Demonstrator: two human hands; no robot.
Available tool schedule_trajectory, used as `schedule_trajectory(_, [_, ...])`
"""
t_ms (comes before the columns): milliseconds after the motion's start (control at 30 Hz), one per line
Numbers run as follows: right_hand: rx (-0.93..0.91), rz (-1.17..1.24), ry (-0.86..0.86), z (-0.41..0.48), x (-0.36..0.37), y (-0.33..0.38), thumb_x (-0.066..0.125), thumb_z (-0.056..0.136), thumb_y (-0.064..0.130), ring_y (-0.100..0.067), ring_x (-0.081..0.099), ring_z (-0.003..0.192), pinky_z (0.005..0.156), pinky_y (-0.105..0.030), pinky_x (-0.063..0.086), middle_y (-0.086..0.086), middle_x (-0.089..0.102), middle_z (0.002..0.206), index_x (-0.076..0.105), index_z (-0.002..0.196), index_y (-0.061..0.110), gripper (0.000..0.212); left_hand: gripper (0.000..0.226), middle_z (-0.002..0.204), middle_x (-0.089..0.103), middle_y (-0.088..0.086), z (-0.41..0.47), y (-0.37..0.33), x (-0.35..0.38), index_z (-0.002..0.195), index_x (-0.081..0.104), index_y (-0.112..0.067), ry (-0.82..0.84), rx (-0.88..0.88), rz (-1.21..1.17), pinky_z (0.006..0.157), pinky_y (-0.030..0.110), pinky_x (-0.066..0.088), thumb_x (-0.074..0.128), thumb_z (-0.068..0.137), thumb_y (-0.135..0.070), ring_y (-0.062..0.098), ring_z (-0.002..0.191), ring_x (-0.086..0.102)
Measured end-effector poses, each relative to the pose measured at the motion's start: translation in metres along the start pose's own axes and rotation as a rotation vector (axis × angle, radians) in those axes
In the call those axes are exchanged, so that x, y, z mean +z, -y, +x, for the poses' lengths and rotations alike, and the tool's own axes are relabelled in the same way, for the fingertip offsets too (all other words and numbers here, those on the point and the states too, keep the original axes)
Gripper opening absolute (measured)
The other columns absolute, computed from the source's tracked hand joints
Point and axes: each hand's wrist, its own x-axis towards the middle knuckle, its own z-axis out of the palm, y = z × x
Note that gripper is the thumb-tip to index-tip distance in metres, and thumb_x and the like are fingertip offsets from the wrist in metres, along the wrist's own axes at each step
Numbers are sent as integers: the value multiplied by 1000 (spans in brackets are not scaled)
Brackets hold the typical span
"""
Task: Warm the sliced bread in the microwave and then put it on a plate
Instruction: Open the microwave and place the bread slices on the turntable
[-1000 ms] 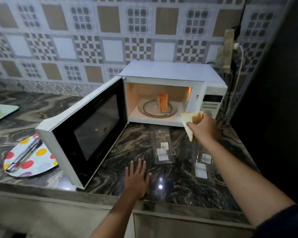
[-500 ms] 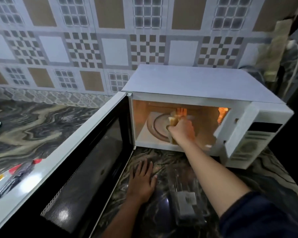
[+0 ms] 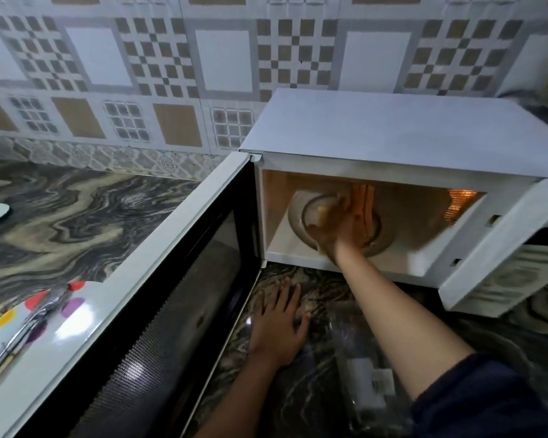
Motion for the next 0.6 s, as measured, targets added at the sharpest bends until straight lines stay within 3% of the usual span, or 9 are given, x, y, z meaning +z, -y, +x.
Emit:
schedule_trajectory(100, [7, 108, 184, -6, -3, 0, 57, 89, 33, -33, 2, 145, 113, -32, 16, -18, -6, 156, 2, 149, 8, 85, 59, 139, 53, -3, 0, -2, -3, 136, 47, -25, 47, 4, 3, 107, 35, 18, 36, 85, -54, 17, 127, 51])
schedule_trajectory(233, [-28, 212, 134, 2, 1, -8, 53, 90, 16, -34, 23, 137, 107, -31, 23, -22, 15, 152, 18, 145, 3, 66, 58, 138, 53, -1, 1, -3, -2, 135, 49, -24, 75, 10, 4, 107, 35, 16, 36, 86, -53, 19, 128, 51])
schedule_trajectory(333, [-20, 142, 54, 12, 12, -12, 54, 92, 24, -35, 19, 141, 113, -34, 18, -21, 18, 154, 22, 145, 5, 65, 61, 147, 42, 1, 1, -3, -2, 140, 40, -24, 57, -2, -39, 110, 34, 9, 31, 88, -53, 20, 137, 38])
schedule_trajectory(433, [-102, -104, -7, 25, 17, -13, 57, 88, 39, -34, 2, 146, 120, -39, -2, -22, 11, 155, 24, 145, 5, 74, 69, 158, 9, -2, 2, -1, 2, 149, 13, -26, -1, 46, -96, 114, 30, -11, 14, 87, -56, 14, 145, -2])
schedule_trajectory(467, [-123, -174, 24, 29, 17, -11, 54, 90, 41, -35, 3, 145, 120, -42, -2, -23, 11, 155, 21, 145, 4, 75, 69, 158, 9, -2, 2, -1, 3, 149, 13, -27, -19, 41, -90, 113, 30, -12, 15, 87, -56, 14, 145, -3])
schedule_trajectory(600, [-163, -307, 124, 38, 12, -5, 40, 98, 38, -41, 7, 143, 116, -51, 5, -26, 9, 154, 8, 148, 4, 68, 59, 146, 44, 2, 2, -2, 2, 140, 39, -25, -18, 12, -32, 110, 35, 9, 35, 88, -53, 20, 136, 39])
